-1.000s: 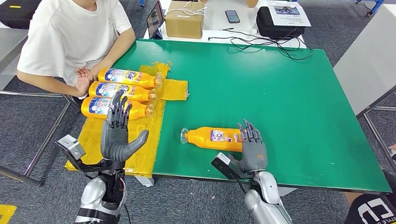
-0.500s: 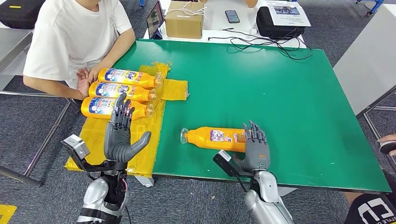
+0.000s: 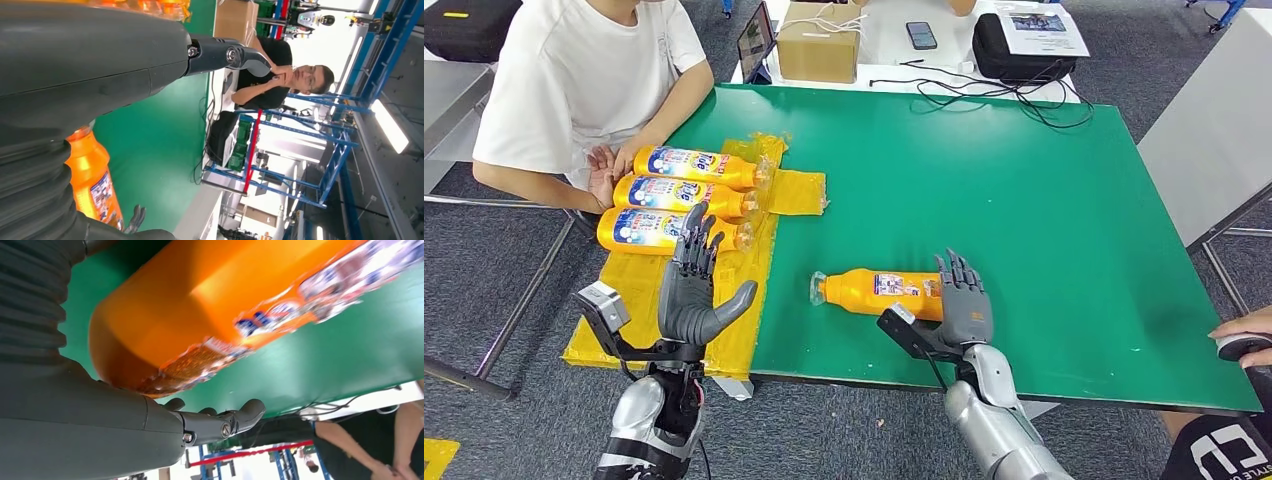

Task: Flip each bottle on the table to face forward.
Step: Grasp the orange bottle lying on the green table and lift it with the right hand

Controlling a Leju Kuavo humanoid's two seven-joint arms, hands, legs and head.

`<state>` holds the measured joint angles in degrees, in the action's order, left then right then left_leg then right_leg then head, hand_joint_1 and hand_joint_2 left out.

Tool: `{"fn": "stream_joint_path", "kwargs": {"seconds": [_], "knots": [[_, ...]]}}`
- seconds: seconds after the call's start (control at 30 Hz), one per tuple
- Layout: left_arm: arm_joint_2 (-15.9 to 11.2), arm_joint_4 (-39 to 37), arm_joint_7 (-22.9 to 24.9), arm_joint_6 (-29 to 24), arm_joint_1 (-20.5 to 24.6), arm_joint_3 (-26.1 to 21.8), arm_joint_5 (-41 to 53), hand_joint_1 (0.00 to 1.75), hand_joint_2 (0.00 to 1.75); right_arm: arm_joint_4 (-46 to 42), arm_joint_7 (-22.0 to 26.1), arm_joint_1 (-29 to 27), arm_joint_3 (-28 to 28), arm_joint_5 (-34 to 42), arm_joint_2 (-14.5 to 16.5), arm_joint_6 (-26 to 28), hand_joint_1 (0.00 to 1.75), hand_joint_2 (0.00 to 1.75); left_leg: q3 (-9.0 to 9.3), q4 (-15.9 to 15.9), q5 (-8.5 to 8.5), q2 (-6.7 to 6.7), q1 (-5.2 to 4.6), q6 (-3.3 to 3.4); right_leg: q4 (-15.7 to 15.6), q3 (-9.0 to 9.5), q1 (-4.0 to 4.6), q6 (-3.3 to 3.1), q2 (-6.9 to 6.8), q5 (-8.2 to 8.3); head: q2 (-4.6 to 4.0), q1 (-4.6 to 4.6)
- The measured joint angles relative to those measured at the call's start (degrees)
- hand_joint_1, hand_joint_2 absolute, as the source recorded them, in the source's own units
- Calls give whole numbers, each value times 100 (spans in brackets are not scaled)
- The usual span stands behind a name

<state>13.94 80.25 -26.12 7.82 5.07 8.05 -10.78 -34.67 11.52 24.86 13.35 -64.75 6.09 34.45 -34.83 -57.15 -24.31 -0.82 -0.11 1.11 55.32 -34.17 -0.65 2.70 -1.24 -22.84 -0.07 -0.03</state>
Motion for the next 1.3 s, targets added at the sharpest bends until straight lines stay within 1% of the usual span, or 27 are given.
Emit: {"fn": "stream_joint_path", "kwargs": {"seconds": [0.23, 0.37, 0.43, 0.47, 0.5, 0.57, 0.6, 0.73, 0.93, 1.1, 1.23, 1.3], "knots": [[3, -180, -2, 2, 131, 5, -8, 0, 175, 336, -75, 240, 22, -79, 182, -220, 0, 175, 1, 0, 0, 0, 0, 0, 0, 0, 0, 0, 1, 0, 0, 1], [16, -249, -4, 2, 173, 5, -19, 0, 175, 522, -271, 347, 120, -223, 246, -438, 0, 175, 3, 0, 0, 0, 0, 0, 0, 2, 0, 0, 1, 0, 0, 1], [16, -265, -4, 1, 180, 2, -20, 0, 175, 616, -488, 421, 192, -347, 258, -667, 10, 175, 10, 0, 0, -4, 0, 0, 0, 6, 0, -1, 4, 1, 0, 1], [16, -269, -4, 0, 182, -2, -20, 0, 175, 657, -608, 468, 233, -411, 259, -802, 48, 175, 16, 0, -1, -10, 0, 0, 0, 10, 0, -2, 7, 1, 0, 1], [16, -270, -4, 0, 182, -6, -19, 0, 175, 700, -731, 526, 279, -467, 258, -965, 92, 175, 25, 0, -3, -17, 0, -1, -1, 16, 0, -3, 11, 2, 0, 1], [17, -270, -4, 0, 182, -15, -10, 0, 175, 775, -924, 644, 368, -543, 254, -1283, 168, 175, 43, 1, -6, -29, 1, -2, -2, 27, 0, -5, 16, 3, 0, 1], [17, -269, -4, 0, 182, -20, 2, 0, 175, 813, -1014, 702, 412, -579, 249, -1439, 175, 175, 49, 1, -7, -31, 1, -2, -3, 32, 0, -6, 18, 3, 0, 1], [16, -267, -10, 2, 182, -39, 57, 0, 175, 958, -1272, 945, 568, -671, 229, -2025, 175, 175, 67, 2, -6, -31, 2, -3, -4, 43, 1, -17, 18, 9, 0, 1], [15, -266, -10, 1, 183, -62, 64, 0, 175, 1081, -1360, 1093, 680, -692, 224, -2242, 175, 175, 89, 2, -2, -30, 2, -1, -4, 70, 1, -17, 17, 10, 0, 1], [15, -268, -26, 10, 209, -80, 107, 0, 175, 1153, -1407, 1213, 718, -652, 227, -2632, 175, 175, 95, 2, -4, -32, 2, -1, -4, 74, 1, -17, 18, 10, 0, 1], [15, -268, -34, 16, 263, -92, 120, 0, 175, 1184, -1279, 1286, 717, -462, 230, -2799, 175, 175, 101, 2, -4, -31, 3, -1, -4, 79, 2, -17, 18, 10, 0, 1], [15, -271, -36, 24, 267, -102, 116, 0, 175, 1187, -1005, 1273, 704, -224, 228, -2732, 175, 175, 107, 2, -5, -36, 4, -2, -4, 85, 3, -17, 19, 10, 0, 2]]}}
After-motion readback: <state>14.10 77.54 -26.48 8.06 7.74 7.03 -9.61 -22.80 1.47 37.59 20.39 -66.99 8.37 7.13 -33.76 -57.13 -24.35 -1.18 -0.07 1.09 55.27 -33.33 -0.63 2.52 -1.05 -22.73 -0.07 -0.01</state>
